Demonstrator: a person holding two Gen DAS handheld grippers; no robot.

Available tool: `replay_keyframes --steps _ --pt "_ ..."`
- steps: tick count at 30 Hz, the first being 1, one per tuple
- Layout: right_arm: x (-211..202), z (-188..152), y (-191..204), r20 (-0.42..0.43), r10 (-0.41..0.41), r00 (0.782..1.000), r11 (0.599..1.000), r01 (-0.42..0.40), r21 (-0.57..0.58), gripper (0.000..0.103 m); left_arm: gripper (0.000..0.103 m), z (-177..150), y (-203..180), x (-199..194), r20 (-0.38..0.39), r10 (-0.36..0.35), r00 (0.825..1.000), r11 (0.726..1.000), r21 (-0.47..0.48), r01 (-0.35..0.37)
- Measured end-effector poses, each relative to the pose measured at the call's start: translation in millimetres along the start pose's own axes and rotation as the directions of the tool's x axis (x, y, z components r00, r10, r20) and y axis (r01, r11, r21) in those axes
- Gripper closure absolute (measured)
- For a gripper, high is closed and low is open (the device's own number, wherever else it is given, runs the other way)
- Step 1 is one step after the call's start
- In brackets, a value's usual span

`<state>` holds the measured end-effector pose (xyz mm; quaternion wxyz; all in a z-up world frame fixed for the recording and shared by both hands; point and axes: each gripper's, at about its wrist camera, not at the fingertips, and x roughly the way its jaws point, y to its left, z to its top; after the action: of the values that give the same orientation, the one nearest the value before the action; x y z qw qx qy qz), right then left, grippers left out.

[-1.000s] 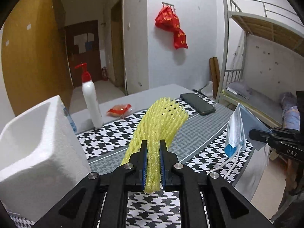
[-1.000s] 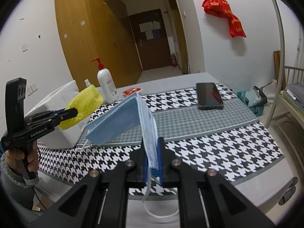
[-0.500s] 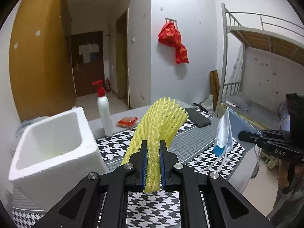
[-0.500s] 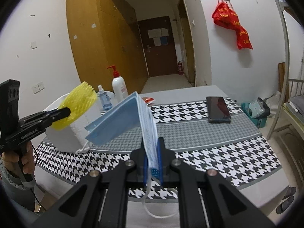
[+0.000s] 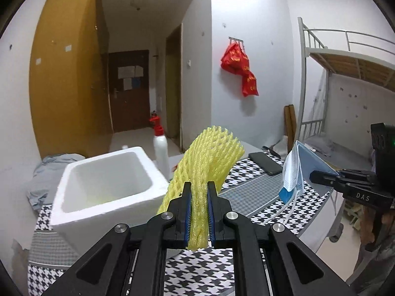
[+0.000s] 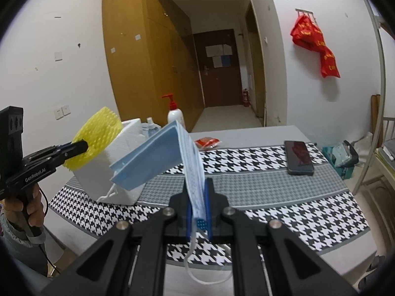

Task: Organize soft objects
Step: 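Carry the mask over the foam box with the right tool while the left tool carries the net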

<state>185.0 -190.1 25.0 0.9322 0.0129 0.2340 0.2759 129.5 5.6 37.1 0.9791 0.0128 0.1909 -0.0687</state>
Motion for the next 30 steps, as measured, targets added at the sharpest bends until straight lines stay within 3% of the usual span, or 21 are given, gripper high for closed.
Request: replay_keyframes --steps 12,20,30 --pt "18.2 16.8 35.2 0.001 0.115 0.993 0.99 -0.114 -0.08 0.091 0.091 -7.4 26.4 -31.2 0.019 0.121 0.992 0.992 -0.041 -0.12" --pt "35.4 23.0 60.7 -0.016 0.199 0.98 0.972 -0.2 -0.125 0.091 0.091 -16.6 51.6 -50.1 0.006 0.223 0.975 0.972 -0.083 -0.222" --pt "53.5 35.9 88.8 -0.033 0.275 0.961 0.943 -0.276 -0.183 0.091 0.091 -19.5 63.4 -69.9 0.03 0.284 0.958 0.954 -0.107 -0.28"
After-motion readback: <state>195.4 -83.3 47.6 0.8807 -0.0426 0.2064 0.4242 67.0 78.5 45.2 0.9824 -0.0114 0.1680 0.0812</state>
